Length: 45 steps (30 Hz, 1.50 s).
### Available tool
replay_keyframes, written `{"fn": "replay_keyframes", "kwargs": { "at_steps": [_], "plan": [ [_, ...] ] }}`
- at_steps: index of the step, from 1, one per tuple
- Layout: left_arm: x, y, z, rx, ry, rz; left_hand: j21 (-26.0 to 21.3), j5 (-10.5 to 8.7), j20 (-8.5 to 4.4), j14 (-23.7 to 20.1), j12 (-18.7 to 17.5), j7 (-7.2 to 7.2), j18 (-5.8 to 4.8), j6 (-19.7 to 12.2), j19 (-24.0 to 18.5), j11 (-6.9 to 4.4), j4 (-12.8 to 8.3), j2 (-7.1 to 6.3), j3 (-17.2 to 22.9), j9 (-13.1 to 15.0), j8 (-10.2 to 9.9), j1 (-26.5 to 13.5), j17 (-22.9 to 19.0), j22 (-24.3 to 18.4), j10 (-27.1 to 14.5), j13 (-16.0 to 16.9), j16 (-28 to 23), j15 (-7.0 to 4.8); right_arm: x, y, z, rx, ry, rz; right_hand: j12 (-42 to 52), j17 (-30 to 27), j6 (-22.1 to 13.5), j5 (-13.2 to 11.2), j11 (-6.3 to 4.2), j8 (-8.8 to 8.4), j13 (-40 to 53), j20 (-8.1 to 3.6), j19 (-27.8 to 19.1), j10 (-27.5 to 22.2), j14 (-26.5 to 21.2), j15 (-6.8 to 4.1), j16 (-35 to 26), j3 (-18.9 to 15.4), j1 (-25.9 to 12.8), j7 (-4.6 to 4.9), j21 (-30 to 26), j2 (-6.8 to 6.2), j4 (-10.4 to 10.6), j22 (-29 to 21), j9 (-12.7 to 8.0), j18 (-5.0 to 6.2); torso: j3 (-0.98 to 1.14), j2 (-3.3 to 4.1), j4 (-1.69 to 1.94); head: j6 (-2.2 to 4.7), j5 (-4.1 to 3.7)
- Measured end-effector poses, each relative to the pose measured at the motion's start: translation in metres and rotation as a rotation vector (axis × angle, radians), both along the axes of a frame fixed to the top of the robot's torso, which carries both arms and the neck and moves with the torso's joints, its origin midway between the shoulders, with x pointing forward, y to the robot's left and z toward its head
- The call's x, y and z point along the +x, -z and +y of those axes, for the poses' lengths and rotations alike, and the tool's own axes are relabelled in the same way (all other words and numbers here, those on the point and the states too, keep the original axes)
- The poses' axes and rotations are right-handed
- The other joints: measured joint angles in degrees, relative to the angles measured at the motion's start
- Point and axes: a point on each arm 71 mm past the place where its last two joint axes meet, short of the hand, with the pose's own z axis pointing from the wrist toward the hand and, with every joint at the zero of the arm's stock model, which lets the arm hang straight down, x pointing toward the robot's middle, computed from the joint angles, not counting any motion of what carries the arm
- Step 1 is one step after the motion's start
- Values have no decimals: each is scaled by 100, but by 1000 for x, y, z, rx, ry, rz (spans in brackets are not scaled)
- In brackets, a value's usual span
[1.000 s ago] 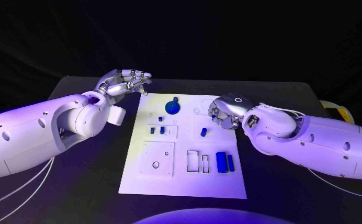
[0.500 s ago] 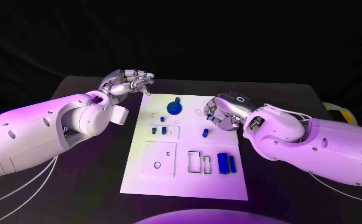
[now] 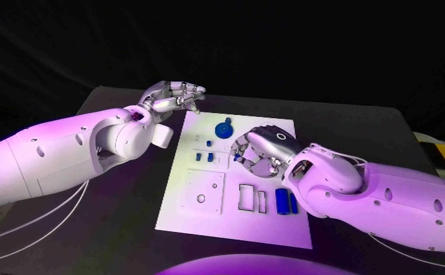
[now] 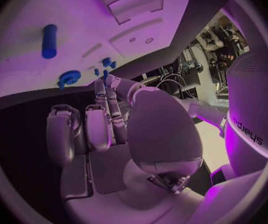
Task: Assemble the parts on the task board
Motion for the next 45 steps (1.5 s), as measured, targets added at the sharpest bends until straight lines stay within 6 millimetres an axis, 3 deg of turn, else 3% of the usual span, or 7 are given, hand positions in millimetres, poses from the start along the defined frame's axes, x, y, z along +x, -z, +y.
{"fn": "replay_keyframes", "kwargs": {
  "at_steps": [9, 18, 28, 45],
  "plan": [
    [0, 0, -5, -4, 9, -2, -22, 0, 0, 0, 0, 0, 0, 0, 0, 0, 0, 22, 0, 0, 0, 22, -7, 0, 0, 0, 0, 0, -13, 25, 22, 17, -44, 57, -1, -11, -1, -3, 0, 5, 7, 0, 0, 1, 0, 0, 0, 0, -8, 0, -1, -8, 0, 0, -1, 1, -7, 5, 4, -75, 193],
    [0, 0, -9, -8, 16, -3, -22, 0, 0, -20, 0, 0, 0, 0, 0, 0, 0, 22, 0, 0, 0, 22, -6, -5, 0, 0, 0, 20, -19, 38, 35, 22, -65, 84, -11, -11, -1, 22, 1, 5, 7, 0, 0, 2, 0, 0, 0, 0, -8, -1, -1, -8, 0, 1, 2, 2, 0, 10, 4, -132, 318],
    [0, 0, -10, -9, 19, -3, -22, 0, 0, -20, 0, 0, 0, 0, 0, 0, 0, 22, 0, 1, 0, 22, -6, -5, 0, 1, 0, 20, -22, 46, 40, 19, -73, 97, 1, -22, -2, 23, 9, -1, 4, 0, 0, 10, 0, 0, 0, 0, -23, -1, -1, -24, 0, 4, 1, 4, 7, 13, 2, -180, 383],
    [0, 0, -11, -9, 22, -1, -22, 0, 0, -20, 0, 0, 0, 0, 0, 0, 0, 22, 1, 1, 0, 22, -8, -7, 0, 1, 0, 20, -19, 54, 42, -4, -72, 107, 1, -37, -12, 21, 10, -18, 11, 0, 0, 12, 0, 0, 0, -1, -69, -10, -2, -8, 1, 3, 8, 5, 7, 12, 1, -210, 404]
  ]
}}
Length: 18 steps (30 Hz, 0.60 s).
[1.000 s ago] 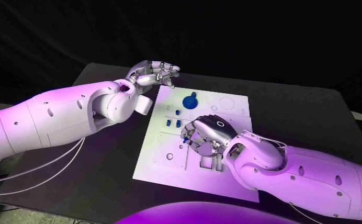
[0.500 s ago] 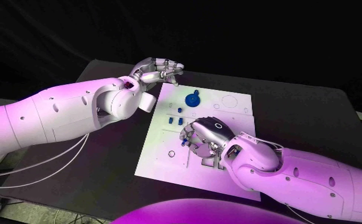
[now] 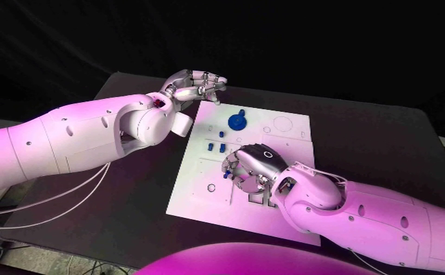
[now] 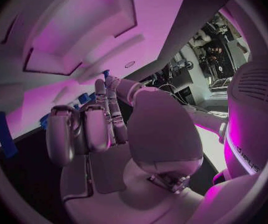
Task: Assemble the parts on the task board
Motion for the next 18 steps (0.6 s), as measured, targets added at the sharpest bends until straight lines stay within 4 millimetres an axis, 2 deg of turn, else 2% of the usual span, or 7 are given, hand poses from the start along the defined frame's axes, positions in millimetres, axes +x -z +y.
{"fn": "replay_keyframes", "kwargs": {
  "at_steps": [6, 18],
  "plan": [
    [0, 0, 0, 0, 1, 1, 0, 0, 0, 0, 0, 0, 1, 0, 0, 0, 0, 0, 0, 0, 0, 0, -5, -5, 0, 0, 0, 0, 0, 1, 1, -8, -3, -1, -1, 0, 0, -2, -42, -1, 0, 0, 0, 59, 0, 0, 0, 0, -13, 0, -28, -13, 0, 0, 2, 0, -2, -2, 0, -12, 3],
    [0, 0, 0, 0, 2, 1, 0, 0, 0, 0, 0, 0, 0, 0, 0, 0, 0, 0, 0, 0, 0, 0, -5, -5, 0, 0, 0, 0, 0, 3, 5, -26, -19, -3, -2, -54, -11, -25, -51, 24, 0, 0, 0, 70, 0, 0, -22, -16, -13, -11, -52, -12, -14, -1, 2, 1, -6, -2, 2, -20, -1]
  ]
}}
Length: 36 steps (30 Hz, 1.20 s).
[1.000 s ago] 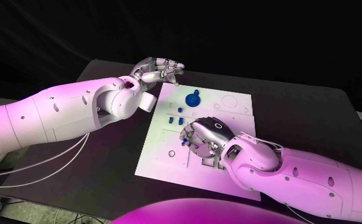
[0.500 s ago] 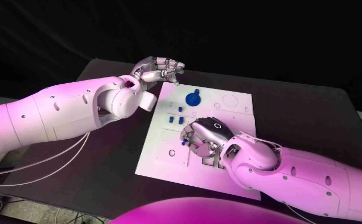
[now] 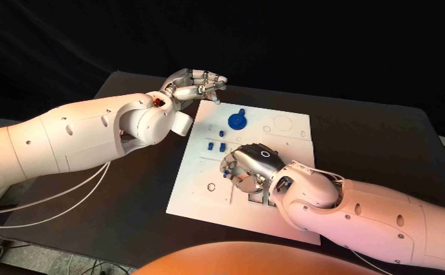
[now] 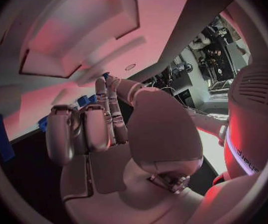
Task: Assemble the parts on the task board
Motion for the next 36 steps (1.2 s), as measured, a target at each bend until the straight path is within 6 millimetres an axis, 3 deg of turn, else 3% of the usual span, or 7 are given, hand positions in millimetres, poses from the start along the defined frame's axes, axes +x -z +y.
{"fn": "replay_keyframes", "kwargs": {
  "at_steps": [5, 8, 15, 19, 22, 30, 36],
  "plan": [
    [0, 0, 0, 0, 0, 0, 0, 0, 0, 0, 0, 0, 0, 0, 0, 0, 0, 0, 0, 0, 0, 0, 0, 0, 0, 0, 0, 0, 0, 1, 0, -8, -4, 3, -65, -50, -83, -6, -1, -62, 30, 0, 0, 1, 0, 0, -25, -41, -94, 63, -81, 11, 11, -1, 2, 0, 0, 0, -1, -4, -3],
    [0, 0, 0, 0, 0, 0, 0, 0, 0, 0, 0, 0, 0, 0, 0, 0, 0, 0, 0, 0, 0, 0, 0, 0, 0, 0, 0, 0, 0, 1, 0, -11, -4, 4, -106, -70, -189, -4, -12, -141, 30, 0, 0, -19, 19, 19, -53, -81, -216, 85, -88, -46, 51, -1, -26, 1, 0, -1, -2, -4, -5],
    [0, 0, 1, 1, -1, 1, 0, 0, 0, 0, 0, 0, 0, 0, 0, 0, 0, 0, 0, 0, 0, 0, 1, 1, 0, 0, 0, 0, 0, 2, -2, -12, -2, 6, -246, -84, -555, 19, 114, -401, 12, 55, 8, -303, 31, 96, -62, -221, -452, 183, -291, -270, 117, -1, -135, 2, 3, -3, -3, -3, -7],
    [0, 0, 1, 1, -2, 1, 0, 0, 0, 0, 0, 0, 0, 0, 0, 0, 0, 0, 0, 0, 0, 0, 1, 1, 0, 0, 0, 0, -1, 2, -3, -8, 0, 6, -310, -267, -726, 19, 174, -521, -61, 155, -99, -533, -22, 167, -180, -264, -484, 218, -598, -302, 132, -2, -176, 2, 6, -3, -6, 11, -19],
    [1, 0, 1, 2, -2, 2, -33, 0, 0, 0, 0, 13, 0, -13, 0, 0, 0, 0, 0, 0, 0, 0, -4, -7, 0, -3, -22, 0, -1, 2, -7, -5, 8, 4, -332, -418, -752, 19, 200, -533, -65, 164, -209, -633, -78, 194, -271, -292, -483, 222, -817, -302, 136, -2, -182, 2, 5, -3, -6, 18, -27],
    [1, 1, 2, 3, -3, 4, -40, 0, 0, 0, 0, 21, 0, -21, 0, 0, 0, 0, 0, 0, -23, 0, -5, -9, 0, -6, -22, 0, -1, -12, -27, 17, 39, -16, -332, -494, -753, 40, 195, -533, -65, 164, -228, -669, -104, 185, -301, -292, -483, 223, -880, -302, 136, -2, -182, 2, 8, -9, -9, 53, -73],
    [1, 1, 4, 5, -4, 6, -40, 0, 0, 0, 0, 21, 0, -21, 0, 0, 0, 0, 0, 0, -23, 0, -5, -9, 0, -6, -22, 0, 13, -40, -59, 17, 97, -52, -303, -441, -700, 40, 208, -533, -65, 164, -228, -681, -104, 185, -301, -335, -484, 234, -880, -304, 159, 3, -169, 2, 6, -9, -13, 85, -136]
  ]
}}
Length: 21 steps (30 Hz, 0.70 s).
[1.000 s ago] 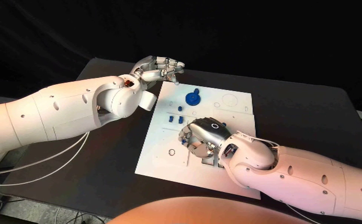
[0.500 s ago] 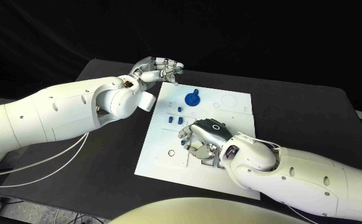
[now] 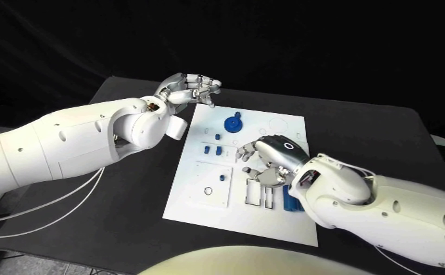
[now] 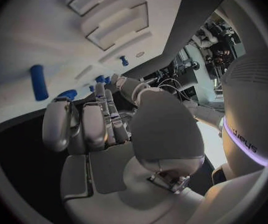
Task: Assemble the parts on the task board
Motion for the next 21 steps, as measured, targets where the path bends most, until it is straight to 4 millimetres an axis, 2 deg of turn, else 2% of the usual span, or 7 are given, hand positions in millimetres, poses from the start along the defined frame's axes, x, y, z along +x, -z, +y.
{"fn": "replay_keyframes", "kwargs": {
  "at_steps": [1, 4, 8, 9, 10, 14, 21],
  "plan": [
    [0, 0, 0, 0, 0, 0, 0, 0, 0, 0, 0, 0, 0, 0, 0, 0, 0, 0, 0, 0, 0, 0, 0, 0, 0, 0, 0, 0, 4, -4, -6, -3, 13, -5, 0, 1, 0, 0, 6, 0, 0, 0, 0, -29, 0, 0, 0, -12, -23, 0, -3, -23, 1, 0, 0, 0, 1, -1, 0, 6, -17],
    [0, 0, 0, 0, 0, 1, 0, 0, 0, 0, 0, 0, 0, 0, 0, 0, 0, 0, 0, 0, 0, 0, 0, 0, 0, 0, 0, 0, 15, -19, -25, -22, 52, -13, 1, -153, -28, 112, 30, -36, -52, 46, -154, -259, -55, 55, -56, -208, -114, 24, -339, -114, 48, 0, -8, 137, -3, -2, -3, 26, -69],
    [0, 0, 0, 0, 1, 1, 0, 0, 0, 0, 0, 0, 0, 0, 0, 0, 0, 10, 0, 0, 0, -9, 0, 0, 0, 0, 0, 0, 25, -30, -46, -58, 93, -3, 0, -314, -254, 268, 87, -186, -135, 93, -298, -454, -166, 104, -98, -636, -132, 87, -679, -136, 115, 0, -61, 136, -4, -2, -3, 51, -141],
    [0, 0, 0, 0, 1, 1, 0, 0, 0, 0, 0, 0, 1, 0, 0, 0, 0, 23, 0, 0, 0, -23, 0, 0, 0, 0, 0, 0, 26, -31, -50, -68, 99, 1, 0, -348, -294, 275, 105, -217, -162, 115, -320, -507, -185, 122, -123, -772, -109, 106, -768, -155, 132, -1, -75, 185, -4, -2, -3, 56, -152],
    [0, 0, 0, 0, 2, 2, 0, 0, 0, 0, 0, 0, 0, 0, 0, 0, 0, 23, 0, 0, 0, -23, 0, 0, 0, 0, 0, 0, 28, -32, -54, -80, 104, 8, 15, -386, -365, 275, 114, -260, -196, 125, -352, -562, -207, 144, -139, -950, -38, 123, -867, -122, 152, -1, -96, 226, -4, 0, -2, 59, -160],
    [0, 0, 0, 0, 3, 2, 0, 0, 0, 0, 0, 0, 0, 0, 0, 0, 0, 23, 0, 0, 0, -23, 0, 1, 0, 1, 0, 0, 30, -32, -60, -118, 108, 34, 45, -475, -469, 182, 180, -347, -276, 164, -409, -680, -246, 184, -142, -1491, 240, 200, -1107, 39, 193, -1, -173, 226, 0, 5, 2, 69, -177],
    [0, 1, 0, 0, 4, 2, 0, 0, 0, 0, 0, 0, 0, 0, 0, 0, 0, 23, 0, 0, 0, -23, 1, -4, 0, 1, 0, 0, 30, -26, -61, -172, 97, 72, 104, -463, -459, 161, 204, -355, -281, 164, -409, -691, -246, 184, -142, -1754, 359, 241, -1125, 158, 220, -1, -202, 226, 0, 12, 10, 69, -187]
  ]
}}
